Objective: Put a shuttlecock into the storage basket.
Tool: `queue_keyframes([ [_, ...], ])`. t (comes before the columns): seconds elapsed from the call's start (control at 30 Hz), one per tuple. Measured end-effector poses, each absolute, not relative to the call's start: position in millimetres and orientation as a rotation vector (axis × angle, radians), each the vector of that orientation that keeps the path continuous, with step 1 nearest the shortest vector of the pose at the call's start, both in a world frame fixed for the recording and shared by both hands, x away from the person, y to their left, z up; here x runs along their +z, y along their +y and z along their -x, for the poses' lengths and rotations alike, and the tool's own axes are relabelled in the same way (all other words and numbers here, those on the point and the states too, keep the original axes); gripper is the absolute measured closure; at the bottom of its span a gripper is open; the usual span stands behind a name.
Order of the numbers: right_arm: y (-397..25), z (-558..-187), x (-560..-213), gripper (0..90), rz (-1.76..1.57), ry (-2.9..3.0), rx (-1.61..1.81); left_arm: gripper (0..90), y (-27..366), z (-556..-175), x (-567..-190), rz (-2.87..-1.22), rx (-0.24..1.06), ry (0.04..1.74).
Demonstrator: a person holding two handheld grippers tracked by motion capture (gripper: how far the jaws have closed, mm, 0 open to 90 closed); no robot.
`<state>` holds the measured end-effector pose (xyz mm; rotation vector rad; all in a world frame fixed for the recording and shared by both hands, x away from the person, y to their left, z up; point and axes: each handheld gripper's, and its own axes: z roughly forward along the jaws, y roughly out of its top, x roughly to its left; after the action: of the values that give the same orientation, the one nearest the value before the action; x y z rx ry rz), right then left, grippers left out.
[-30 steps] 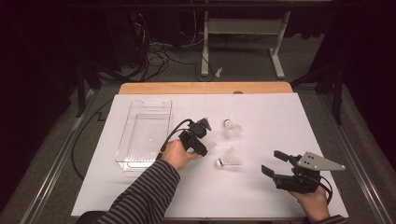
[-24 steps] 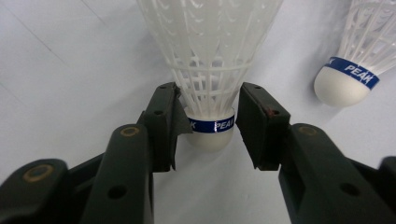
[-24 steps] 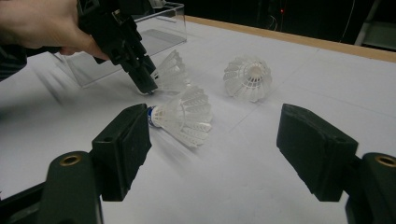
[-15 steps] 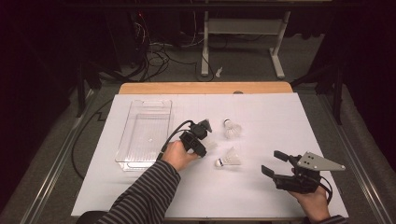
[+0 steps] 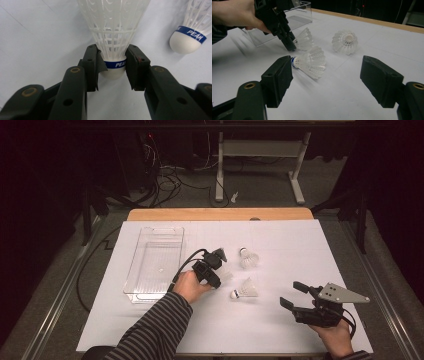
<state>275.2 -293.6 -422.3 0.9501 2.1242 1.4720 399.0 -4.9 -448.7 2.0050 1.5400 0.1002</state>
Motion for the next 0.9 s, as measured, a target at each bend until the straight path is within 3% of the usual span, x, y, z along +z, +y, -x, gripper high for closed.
queue_keyframes([
  [0.9, -293.9, -275.4, -422.3, 26.5, -0.951, 2.125, 1.473, 65.2, -3.3, -396.2, -441.4, -1.966, 0.089, 1.511],
])
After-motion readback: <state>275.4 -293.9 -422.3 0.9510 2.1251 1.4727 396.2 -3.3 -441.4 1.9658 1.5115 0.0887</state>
